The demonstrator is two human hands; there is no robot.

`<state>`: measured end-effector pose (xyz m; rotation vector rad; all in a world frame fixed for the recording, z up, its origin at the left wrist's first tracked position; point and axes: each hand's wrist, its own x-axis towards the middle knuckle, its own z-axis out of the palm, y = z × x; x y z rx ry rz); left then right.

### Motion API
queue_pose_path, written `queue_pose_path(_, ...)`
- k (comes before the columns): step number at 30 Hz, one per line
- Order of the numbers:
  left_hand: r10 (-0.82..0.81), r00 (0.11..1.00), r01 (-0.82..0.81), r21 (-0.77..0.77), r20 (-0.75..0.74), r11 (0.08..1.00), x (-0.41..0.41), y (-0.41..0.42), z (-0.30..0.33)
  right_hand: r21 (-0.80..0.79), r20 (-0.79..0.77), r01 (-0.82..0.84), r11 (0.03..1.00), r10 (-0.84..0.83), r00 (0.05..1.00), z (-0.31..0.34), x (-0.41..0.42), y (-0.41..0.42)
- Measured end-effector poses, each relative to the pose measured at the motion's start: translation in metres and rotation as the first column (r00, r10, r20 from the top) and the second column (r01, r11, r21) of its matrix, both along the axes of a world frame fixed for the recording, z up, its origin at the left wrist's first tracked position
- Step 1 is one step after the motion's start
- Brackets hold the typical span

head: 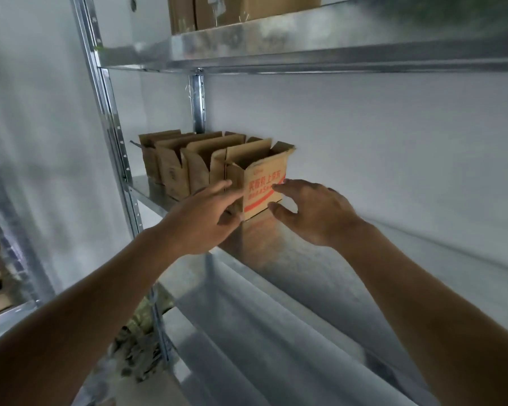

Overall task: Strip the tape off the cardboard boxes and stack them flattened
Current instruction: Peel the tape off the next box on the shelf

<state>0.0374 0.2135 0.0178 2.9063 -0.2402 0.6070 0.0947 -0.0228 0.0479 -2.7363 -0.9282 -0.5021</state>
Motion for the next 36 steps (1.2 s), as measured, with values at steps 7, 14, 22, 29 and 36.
queue_pose_path(7, -0.025, 1.0, 0.025, -0.019, -0.01, 1.0, 0.09, 0.051, -0.016, 0.009, 0.108, 0.04, 0.999, -0.041, 0.993, 0.001, 0.084, 0.063)
queue_pose_path(14, -0.152, 0.987, 0.152, -0.009, 0.048, 0.988, 0.131, 0.08, -0.027, -0.028, 0.164, 0.07, 0.997, -0.064, 0.984, 0.012, 0.116, 0.12)
queue_pose_path(22, -0.283, 0.955, 0.271, 0.117, 0.094, 0.955, 0.143, 0.09, -0.046, -0.102, 0.156, 0.386, 0.917, -0.369, 0.916, -0.012, 0.115, 0.15)
queue_pose_path(29, -0.377, 0.918, 0.379, 0.012, 0.12, 0.925, 0.151, 0.077, -0.054, 0.049, 0.053, 0.504, 0.862, -0.506, 0.861, -0.035, 0.1, 0.131)
queue_pose_path(36, -0.279, 0.944, 0.271, 0.069, 0.176, 0.96, 0.166, 0.032, -0.06, 0.407, -0.152, 0.493, 0.769, -0.476, 0.866, -0.051, 0.067, 0.091)
